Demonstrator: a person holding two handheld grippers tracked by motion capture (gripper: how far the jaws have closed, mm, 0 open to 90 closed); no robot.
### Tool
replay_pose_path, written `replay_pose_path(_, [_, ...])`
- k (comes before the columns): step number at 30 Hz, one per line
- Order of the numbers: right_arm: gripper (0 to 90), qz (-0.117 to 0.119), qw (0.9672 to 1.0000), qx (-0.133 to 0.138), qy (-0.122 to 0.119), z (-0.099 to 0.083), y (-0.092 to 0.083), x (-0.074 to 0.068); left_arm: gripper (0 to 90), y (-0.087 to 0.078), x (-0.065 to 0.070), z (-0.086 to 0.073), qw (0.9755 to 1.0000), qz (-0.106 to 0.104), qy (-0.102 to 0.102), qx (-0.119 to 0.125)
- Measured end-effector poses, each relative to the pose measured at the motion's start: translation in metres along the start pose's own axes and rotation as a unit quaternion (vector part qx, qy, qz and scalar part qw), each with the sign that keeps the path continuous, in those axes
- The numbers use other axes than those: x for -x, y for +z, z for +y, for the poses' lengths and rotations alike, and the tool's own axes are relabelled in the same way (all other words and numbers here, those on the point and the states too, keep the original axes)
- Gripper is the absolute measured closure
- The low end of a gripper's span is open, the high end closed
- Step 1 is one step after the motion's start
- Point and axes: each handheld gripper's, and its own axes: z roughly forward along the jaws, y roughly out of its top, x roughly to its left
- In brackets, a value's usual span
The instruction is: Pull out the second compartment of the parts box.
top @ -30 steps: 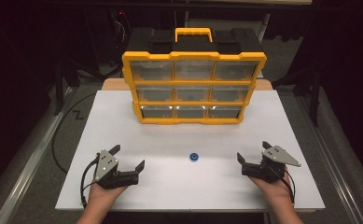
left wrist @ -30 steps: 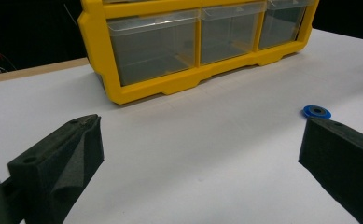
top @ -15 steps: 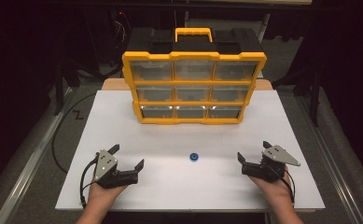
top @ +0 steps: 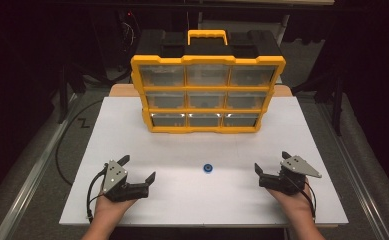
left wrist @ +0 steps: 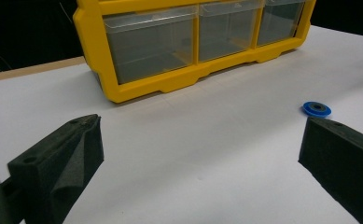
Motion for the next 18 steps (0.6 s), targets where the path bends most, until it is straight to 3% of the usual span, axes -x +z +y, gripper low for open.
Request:
replay_pose_path(16, [0.8,0.002,1.0000,0.006,-0.003,0.007,0.012,-0.006,0.4,0.001,-0.002,0.001,1.0000,0.002,-0.008,0.001])
replay_pose_path(18, [0.8,0.010,0.9999,0.005,0.008,0.010,0.018,-0.007,0.4,0.002,-0.002,0.001,1.0000,0.003,-0.009,0.001])
